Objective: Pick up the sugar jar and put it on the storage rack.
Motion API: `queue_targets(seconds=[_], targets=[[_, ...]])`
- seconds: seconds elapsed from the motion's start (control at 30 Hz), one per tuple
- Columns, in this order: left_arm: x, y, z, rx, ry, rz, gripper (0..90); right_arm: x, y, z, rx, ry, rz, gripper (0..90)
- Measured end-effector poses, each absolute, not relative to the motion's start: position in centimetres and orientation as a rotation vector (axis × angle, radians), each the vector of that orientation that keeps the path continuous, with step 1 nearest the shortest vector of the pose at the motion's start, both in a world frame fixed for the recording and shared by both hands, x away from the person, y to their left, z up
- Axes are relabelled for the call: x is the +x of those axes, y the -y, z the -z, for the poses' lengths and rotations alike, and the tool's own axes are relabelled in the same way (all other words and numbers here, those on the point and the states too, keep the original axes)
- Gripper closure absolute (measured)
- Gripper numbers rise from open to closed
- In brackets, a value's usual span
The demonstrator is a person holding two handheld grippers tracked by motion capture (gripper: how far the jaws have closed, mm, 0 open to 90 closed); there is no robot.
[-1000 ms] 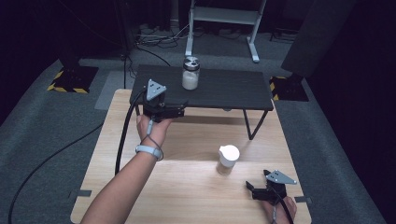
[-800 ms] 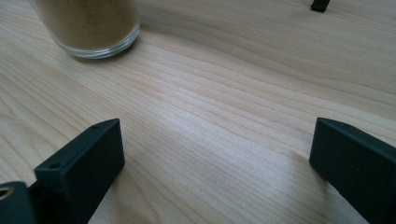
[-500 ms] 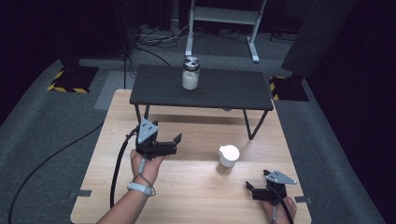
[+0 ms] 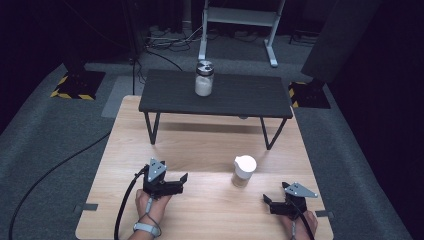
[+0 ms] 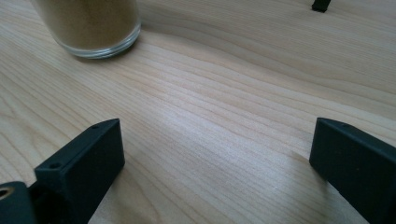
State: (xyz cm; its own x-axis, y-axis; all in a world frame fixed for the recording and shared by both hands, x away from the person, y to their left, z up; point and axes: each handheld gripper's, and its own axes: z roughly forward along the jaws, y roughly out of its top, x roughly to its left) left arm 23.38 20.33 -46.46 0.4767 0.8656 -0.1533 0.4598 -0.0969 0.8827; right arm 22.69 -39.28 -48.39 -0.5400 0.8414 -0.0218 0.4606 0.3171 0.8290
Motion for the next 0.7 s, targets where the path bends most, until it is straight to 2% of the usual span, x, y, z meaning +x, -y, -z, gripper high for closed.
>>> queue_targets(seconds=[0.23,0.43,0.57,0.7], targets=[[22.7,-19.9,47.6,1.852,-1.146,-0.507,3.7,22.7,39.3,48.4,1.15,-2.134,-1.119,2.8],[22.9,-19.7,47.7,1.89,-1.187,-0.492,4.5,22.7,39.4,48.4,1.138,-2.141,-1.123,2.8],[22.6,-19.8,48.3,1.891,-1.156,-0.516,2.4,22.7,39.4,48.4,1.136,-2.143,-1.125,2.7],[22.1,-18.9,48.8,1.91,-1.138,-0.6,0.4,22.7,39.4,48.4,1.134,-2.145,-1.125,2.7]])
